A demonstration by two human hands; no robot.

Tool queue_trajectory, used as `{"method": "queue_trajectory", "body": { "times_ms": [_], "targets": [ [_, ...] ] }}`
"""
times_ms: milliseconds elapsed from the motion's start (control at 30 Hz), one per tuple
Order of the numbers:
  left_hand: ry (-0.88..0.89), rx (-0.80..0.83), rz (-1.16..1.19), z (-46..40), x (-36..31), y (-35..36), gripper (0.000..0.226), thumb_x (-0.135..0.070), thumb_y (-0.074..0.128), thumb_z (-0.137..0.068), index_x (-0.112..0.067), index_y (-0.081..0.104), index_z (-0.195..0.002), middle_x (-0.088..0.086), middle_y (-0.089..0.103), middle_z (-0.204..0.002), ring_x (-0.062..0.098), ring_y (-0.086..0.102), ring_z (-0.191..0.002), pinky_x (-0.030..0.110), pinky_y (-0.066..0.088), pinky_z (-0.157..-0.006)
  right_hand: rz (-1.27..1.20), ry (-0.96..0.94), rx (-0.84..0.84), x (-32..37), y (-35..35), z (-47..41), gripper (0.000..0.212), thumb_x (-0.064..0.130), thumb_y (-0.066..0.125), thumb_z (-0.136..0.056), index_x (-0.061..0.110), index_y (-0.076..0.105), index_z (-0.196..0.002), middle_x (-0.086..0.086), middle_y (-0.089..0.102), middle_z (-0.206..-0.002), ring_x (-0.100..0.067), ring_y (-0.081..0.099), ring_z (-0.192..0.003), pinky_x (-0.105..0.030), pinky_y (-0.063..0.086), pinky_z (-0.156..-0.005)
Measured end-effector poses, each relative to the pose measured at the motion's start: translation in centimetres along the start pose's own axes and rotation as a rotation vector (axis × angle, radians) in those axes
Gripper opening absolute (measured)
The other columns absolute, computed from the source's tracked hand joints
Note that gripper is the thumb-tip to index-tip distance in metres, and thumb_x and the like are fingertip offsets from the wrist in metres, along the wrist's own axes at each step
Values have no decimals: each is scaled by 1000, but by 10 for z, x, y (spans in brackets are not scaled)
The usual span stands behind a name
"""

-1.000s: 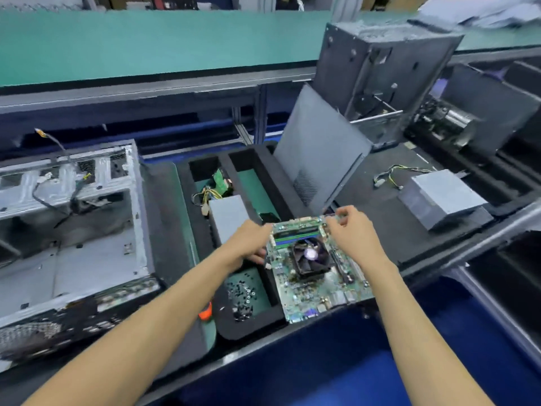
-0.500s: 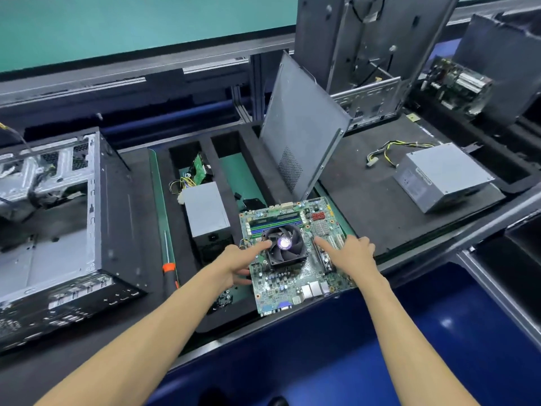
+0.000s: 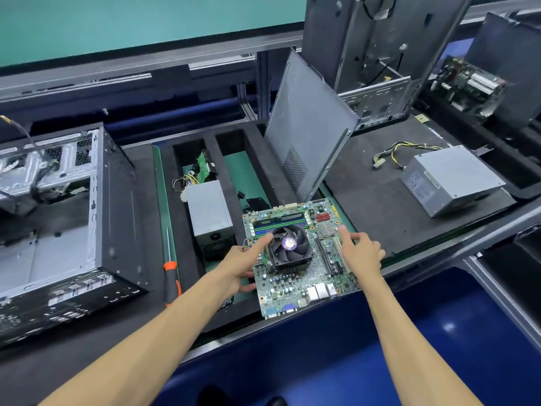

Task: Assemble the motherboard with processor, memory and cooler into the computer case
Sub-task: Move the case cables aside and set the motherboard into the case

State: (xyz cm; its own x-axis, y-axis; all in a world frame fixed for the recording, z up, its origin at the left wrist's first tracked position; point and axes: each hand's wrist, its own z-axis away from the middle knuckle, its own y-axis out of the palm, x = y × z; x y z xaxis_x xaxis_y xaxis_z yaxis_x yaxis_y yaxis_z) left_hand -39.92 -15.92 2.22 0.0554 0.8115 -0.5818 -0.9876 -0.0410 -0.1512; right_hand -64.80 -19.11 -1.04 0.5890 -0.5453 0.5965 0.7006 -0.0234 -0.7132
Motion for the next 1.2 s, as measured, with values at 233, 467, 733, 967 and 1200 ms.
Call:
{"method": "queue_trajectory", "body": {
  "times_ms": [233,467,733,967,1200],
  "targets": [
    [-11,9,37,-2,0,-3,81,-81,69,-63,-26,42,-117,11,56,-111,20,57,-92,43,58,-77,-130,-36,-43,-1,-5,-1,59,64,47,-97,9,56,-77,-9,60,-84,-36,53,-100,-48,38,-98],
    [-9,52,87,14,-13,-8,72,-88,56,-65,-30,45,-104,7,51,-96,21,51,-83,38,57,-65,-133,-59,-36,12,-25,2,56,55,60,-92,16,33,-63,-2,37,-62,-23,39,-58,-37,42,-66],
    [112,28,24,45,-32,-27,112,-92,67,-40,-27,30,-123,9,52,-115,22,53,-97,37,53,-59,-131,-96,29,49,-45,15,46,57,61,-89,21,34,-76,-2,33,-81,-22,39,-80,-37,39,-76],
    [184,-12,81,78,-41,-64,133,-91,72,-34,-22,34,-142,20,46,-147,26,53,-95,37,48,-70,-141,-149,77,99,-56,51,53,56,62,-90,30,19,-72,1,22,-71,-14,22,-57,-34,35,-76],
    [299,-91,98,129,-49,-130,153,-97,65,-22,-17,33,-149,16,27,-159,38,30,-143,58,33,-111,-153,-304,130,160,-45,95,53,57,61,-91,29,21,-71,2,28,-67,-13,27,-52,-30,28,-51]
  ]
}}
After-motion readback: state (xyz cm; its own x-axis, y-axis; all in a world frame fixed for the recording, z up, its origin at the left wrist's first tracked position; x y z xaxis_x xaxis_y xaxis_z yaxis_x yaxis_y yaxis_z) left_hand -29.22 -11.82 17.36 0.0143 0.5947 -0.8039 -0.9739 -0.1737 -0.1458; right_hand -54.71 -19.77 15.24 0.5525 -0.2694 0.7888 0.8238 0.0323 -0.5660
